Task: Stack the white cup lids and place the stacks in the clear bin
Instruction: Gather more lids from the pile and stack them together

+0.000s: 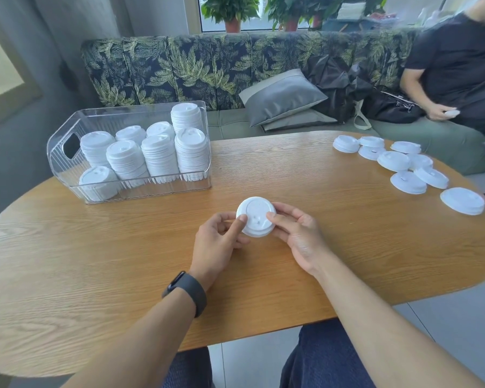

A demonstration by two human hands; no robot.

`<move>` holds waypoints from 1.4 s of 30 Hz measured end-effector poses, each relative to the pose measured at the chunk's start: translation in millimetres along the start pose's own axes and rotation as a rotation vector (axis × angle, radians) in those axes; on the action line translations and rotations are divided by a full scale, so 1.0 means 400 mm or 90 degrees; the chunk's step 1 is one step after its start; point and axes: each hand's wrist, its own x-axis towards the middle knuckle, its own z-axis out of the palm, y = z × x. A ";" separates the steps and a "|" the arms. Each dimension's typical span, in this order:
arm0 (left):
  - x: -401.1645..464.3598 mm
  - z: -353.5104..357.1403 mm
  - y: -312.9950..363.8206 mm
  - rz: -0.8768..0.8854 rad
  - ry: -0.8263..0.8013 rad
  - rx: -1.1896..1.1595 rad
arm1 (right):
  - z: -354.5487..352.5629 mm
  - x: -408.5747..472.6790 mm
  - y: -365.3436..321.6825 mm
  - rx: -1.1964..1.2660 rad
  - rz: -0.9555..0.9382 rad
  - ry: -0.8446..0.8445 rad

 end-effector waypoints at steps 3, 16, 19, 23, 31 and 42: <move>0.000 -0.003 0.008 -0.004 0.016 -0.039 | 0.006 -0.004 0.002 -0.055 0.002 -0.025; 0.009 -0.013 0.008 -0.021 -0.013 -0.045 | 0.005 -0.010 -0.005 -0.076 -0.005 -0.048; 0.011 -0.012 0.007 -0.028 -0.007 -0.055 | 0.008 -0.013 -0.006 -0.080 -0.008 -0.054; 0.015 -0.017 0.004 -0.029 -0.001 -0.065 | 0.016 -0.014 -0.006 -0.090 -0.006 -0.077; 0.014 -0.016 0.009 -0.029 -0.008 -0.051 | 0.011 -0.014 -0.009 -0.075 -0.008 -0.076; 0.015 -0.011 0.003 -0.016 0.002 -0.044 | 0.014 -0.017 -0.011 -0.075 -0.010 -0.081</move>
